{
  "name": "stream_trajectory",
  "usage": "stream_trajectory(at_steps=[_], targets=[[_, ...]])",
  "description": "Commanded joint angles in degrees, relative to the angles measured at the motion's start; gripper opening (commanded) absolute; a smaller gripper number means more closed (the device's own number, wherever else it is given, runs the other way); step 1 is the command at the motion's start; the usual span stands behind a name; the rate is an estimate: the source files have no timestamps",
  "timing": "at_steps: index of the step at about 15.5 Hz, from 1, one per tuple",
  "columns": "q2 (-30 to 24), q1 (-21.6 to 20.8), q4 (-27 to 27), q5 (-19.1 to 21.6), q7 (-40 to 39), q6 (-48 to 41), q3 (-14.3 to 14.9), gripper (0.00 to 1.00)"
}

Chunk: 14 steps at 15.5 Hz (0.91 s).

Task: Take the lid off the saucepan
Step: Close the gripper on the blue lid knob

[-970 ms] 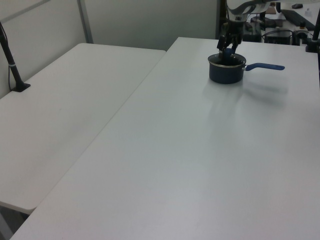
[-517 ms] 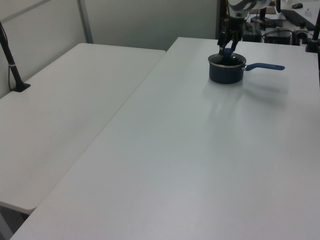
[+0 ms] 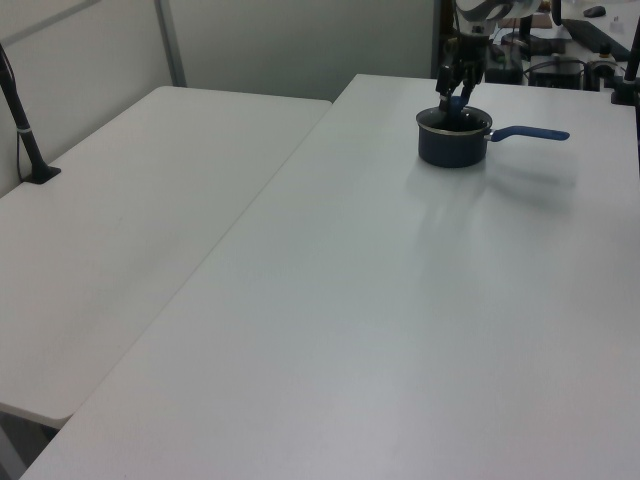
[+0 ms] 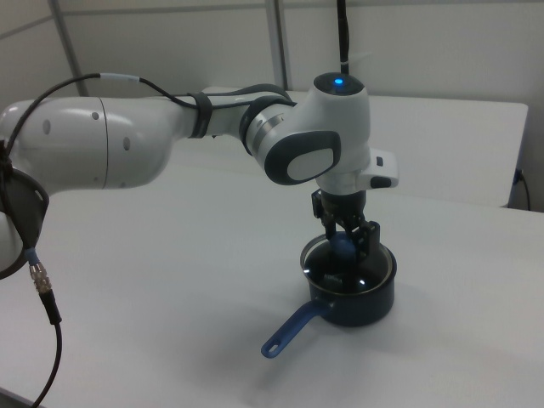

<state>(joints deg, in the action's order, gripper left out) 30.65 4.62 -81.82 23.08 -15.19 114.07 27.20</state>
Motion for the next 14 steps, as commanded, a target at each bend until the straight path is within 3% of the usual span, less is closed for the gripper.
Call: stream_trajectory(at_steps=[1,9,14], targets=[[-1.74,-0.75,-0.71,0.30,-1.34,-1.83,0.84,0.78],[-1.83,-0.75,-0.71,-0.32,-1.42,-2.80,1.10,0.71],[-1.83,-0.75,-0.62,-0.23,-1.60,-3.50,1.37,0.56]])
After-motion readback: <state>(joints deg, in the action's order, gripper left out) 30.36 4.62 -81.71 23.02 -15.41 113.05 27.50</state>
